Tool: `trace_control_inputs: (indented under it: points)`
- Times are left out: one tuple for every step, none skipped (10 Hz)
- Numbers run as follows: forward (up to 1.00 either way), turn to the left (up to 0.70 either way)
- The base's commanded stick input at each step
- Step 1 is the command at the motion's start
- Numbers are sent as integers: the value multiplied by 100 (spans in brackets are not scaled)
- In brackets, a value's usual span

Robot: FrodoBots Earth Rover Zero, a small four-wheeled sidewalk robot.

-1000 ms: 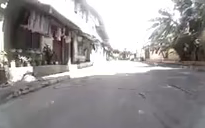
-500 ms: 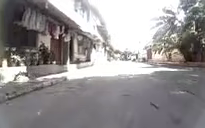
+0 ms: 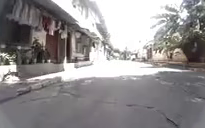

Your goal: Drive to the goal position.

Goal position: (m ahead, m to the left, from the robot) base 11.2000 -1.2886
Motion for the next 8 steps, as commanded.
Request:
trace_control_inputs:
  points:
    - [85, 0]
    - [85, 0]
    - [85, 0]
    - [85, 0]
    - [85, 0]
    - [85, 0]
    - [85, 0]
    - [85, -3]
